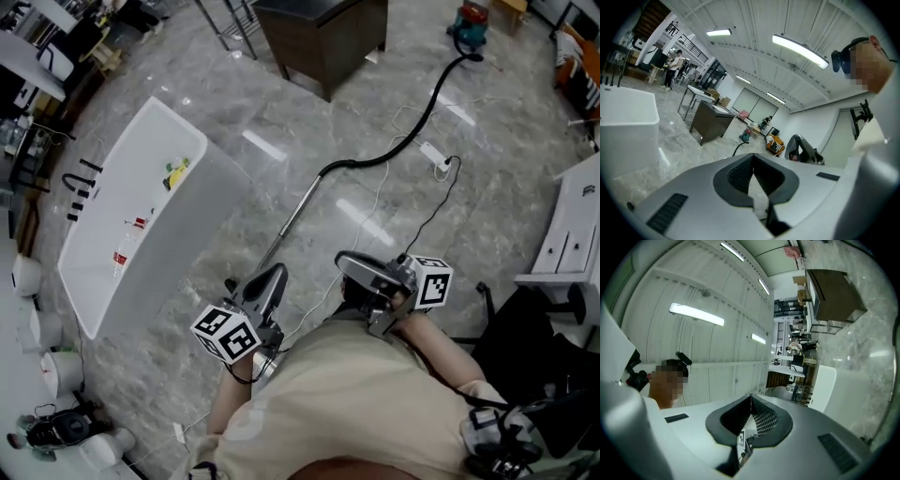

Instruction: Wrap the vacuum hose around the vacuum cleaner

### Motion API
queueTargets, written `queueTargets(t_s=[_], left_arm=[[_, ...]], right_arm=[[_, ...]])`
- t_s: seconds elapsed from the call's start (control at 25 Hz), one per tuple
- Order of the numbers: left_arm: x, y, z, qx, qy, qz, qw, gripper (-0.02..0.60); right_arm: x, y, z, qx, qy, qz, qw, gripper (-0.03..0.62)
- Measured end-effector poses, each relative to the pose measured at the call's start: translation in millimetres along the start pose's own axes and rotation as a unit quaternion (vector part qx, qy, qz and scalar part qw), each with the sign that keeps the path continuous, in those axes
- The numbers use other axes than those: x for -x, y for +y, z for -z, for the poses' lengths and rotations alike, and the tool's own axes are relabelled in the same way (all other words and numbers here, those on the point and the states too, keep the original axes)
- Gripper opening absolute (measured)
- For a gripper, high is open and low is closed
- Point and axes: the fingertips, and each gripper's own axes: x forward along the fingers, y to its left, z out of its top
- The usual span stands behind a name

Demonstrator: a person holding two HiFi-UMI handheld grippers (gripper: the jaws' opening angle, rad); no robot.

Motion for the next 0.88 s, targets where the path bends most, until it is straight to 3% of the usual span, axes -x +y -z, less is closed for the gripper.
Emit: queueTargets(t_s=[0.16, 0.36, 0.48, 0.6, 0.88], left_arm=[[-55.6, 18.5, -23.4, -0.001, 0.011, -0.039, 0.9992, 0.005], [-87.3, 24.2, -34.2, 0.031, 0.027, -0.045, 0.9981, 0.005], [-90.8, 38.0, -34.8, 0.002, 0.032, -0.089, 0.9955, 0.005], [-90.9, 61.9, -29.8, -0.017, 0.053, -0.127, 0.9904, 0.005], [-114.5, 127.3, -14.8, -0.085, 0.126, -0.141, 0.9782, 0.005]], right_arm=[[-6.4, -11.9, -49.5, 0.012, 0.061, -0.010, 0.998, 0.005], [1.9, -38.8, -93.7, -0.003, 0.131, -0.008, 0.991, 0.005], [0.8, -45.8, -106.2, 0.016, 0.167, 0.004, 0.986, 0.005], [-4.9, -52.2, -110.5, 0.030, 0.169, 0.018, 0.985, 0.005], [-12.6, -87.1, -133.5, 0.013, 0.152, 0.068, 0.986, 0.005]])
